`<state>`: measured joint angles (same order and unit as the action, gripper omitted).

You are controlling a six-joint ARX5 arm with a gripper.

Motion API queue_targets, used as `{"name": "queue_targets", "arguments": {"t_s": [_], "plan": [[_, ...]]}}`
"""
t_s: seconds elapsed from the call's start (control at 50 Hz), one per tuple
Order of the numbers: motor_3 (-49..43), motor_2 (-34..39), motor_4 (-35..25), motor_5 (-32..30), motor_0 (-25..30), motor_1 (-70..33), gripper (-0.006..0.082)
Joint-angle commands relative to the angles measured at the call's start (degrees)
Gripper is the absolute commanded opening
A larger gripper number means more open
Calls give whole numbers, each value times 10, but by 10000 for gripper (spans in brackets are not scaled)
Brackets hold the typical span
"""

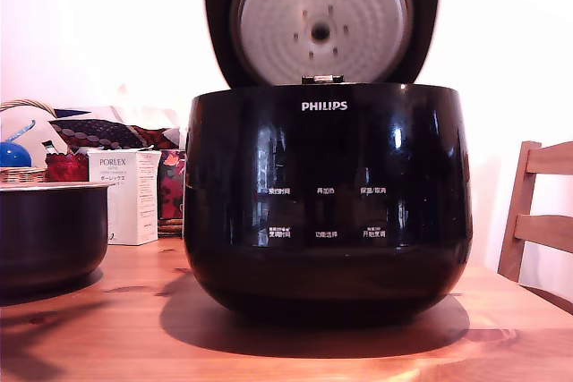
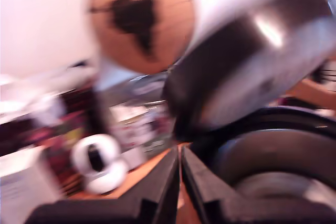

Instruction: Open the rice cooker by pressing the large metal button on the top of its lid with medium force

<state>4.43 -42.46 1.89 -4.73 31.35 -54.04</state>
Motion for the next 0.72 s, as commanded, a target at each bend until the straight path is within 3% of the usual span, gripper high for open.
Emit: {"name": "queue_targets", "arguments": {"t_s": [0.0,0.38,0.7], "plan": [[-3,15,2,-5,-19,13,-24],[-28,15,4,-18,-116,56,-24],[-30,15,12,-17,-146,69,-24]]}}
